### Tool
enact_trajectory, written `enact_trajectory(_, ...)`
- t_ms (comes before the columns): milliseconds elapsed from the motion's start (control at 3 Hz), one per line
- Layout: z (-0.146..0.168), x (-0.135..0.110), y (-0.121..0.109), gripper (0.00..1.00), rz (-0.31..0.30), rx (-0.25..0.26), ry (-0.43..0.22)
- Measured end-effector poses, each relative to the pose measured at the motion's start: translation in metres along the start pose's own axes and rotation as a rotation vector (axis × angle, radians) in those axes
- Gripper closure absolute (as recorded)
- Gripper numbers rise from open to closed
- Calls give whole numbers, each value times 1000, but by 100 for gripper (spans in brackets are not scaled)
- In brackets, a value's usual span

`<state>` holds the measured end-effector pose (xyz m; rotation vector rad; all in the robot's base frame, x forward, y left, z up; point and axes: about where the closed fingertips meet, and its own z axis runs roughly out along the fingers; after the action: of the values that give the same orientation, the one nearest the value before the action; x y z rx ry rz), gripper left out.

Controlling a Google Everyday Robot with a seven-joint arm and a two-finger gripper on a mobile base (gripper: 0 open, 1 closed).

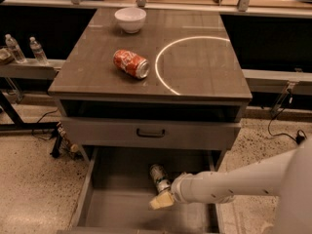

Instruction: Pick 7up can from middle drawer and place on counter

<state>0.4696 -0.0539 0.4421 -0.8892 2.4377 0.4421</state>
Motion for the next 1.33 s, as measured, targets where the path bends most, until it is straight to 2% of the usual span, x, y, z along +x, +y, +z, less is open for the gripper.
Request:
enact_trajectory(667, 52, -18, -18, 0, 49, 97, -109)
enact_trajectory(1000, 75, -22, -25, 14, 71, 124, -126)
enact_trajectory(1333, 94, -15, -33, 45, 100, 152, -117)
